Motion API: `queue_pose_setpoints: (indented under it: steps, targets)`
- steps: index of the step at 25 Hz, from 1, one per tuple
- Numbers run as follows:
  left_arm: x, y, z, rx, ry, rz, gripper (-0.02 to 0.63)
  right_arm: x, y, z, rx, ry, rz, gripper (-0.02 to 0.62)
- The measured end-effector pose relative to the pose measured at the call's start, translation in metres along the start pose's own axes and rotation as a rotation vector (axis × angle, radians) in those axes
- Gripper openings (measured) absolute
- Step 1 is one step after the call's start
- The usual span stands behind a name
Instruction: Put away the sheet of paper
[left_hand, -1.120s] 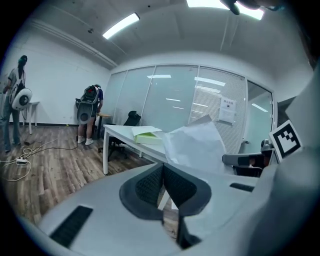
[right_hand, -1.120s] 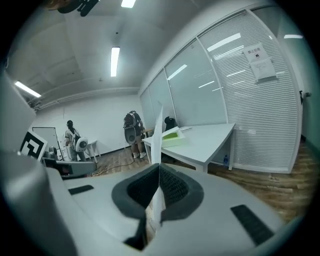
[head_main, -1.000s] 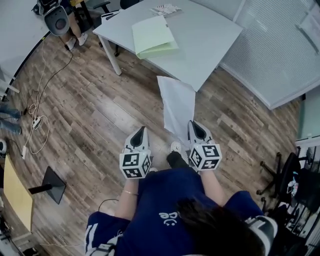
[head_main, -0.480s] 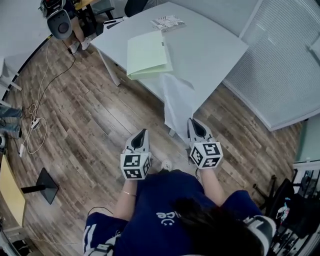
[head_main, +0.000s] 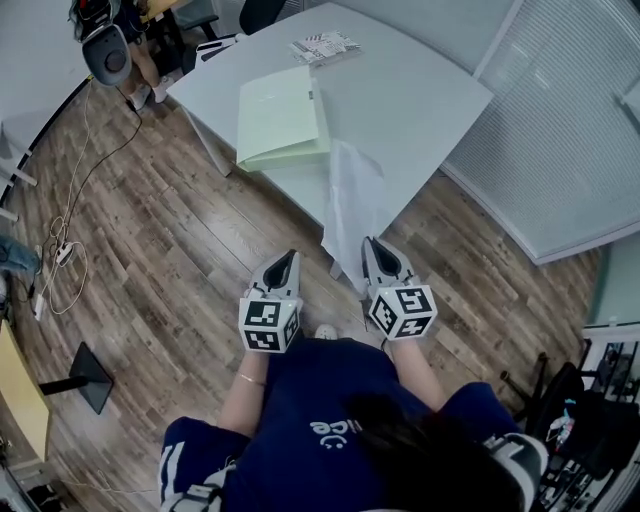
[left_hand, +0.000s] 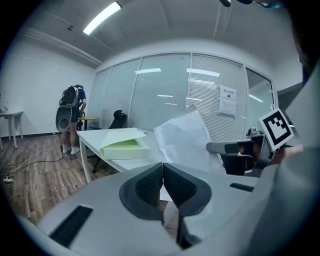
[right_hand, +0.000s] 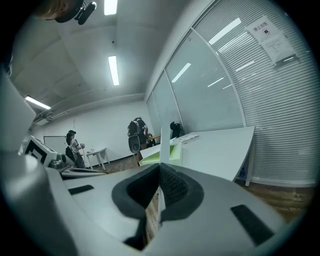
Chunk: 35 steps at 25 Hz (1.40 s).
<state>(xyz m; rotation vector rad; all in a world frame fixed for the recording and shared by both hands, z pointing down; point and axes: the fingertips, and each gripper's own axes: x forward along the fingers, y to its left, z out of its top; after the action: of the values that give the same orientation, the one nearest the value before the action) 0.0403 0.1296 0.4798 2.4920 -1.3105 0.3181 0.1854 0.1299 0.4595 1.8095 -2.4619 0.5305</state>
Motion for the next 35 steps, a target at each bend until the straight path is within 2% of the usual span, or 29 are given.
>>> queue_pose_setpoints:
  steps: [9, 16, 20, 23, 29, 33, 35]
  targets:
    - [0.053, 0.042, 0.021, -0.019, -0.013, -0.047, 0.006, 0.047, -0.023, 0.025, -0.013, -0.015, -0.094, 0.009]
    - [0.105, 0.094, 0.043, 0.046, 0.024, -0.055, 0.006, 0.094, -0.04, 0.054, 0.002, -0.049, -0.197, 0.009]
    - [0.128, 0.125, 0.054, 0.066, 0.036, -0.067, 0.006, 0.115, -0.049, 0.076, -0.046, -0.068, -0.274, 0.009]
    - [0.145, 0.144, 0.063, 0.077, 0.04, -0.078, 0.006, 0.127, -0.057, 0.084, -0.016, -0.091, -0.333, 0.009]
    - [0.17, 0.161, 0.074, 0.146, 0.072, -0.146, 0.008, 0.15, -0.06, 0.089, 0.012, -0.115, -0.409, 0.009]
    - [0.181, 0.162, 0.074, 0.225, 0.098, -0.174, 0.014, 0.169, -0.061, 0.088, 0.025, -0.104, -0.405, 0.009]
    - [0.185, 0.155, 0.074, 0.266, 0.106, -0.187, 0.055, 0.174, -0.063, 0.088, 0.032, -0.097, -0.399, 0.009]
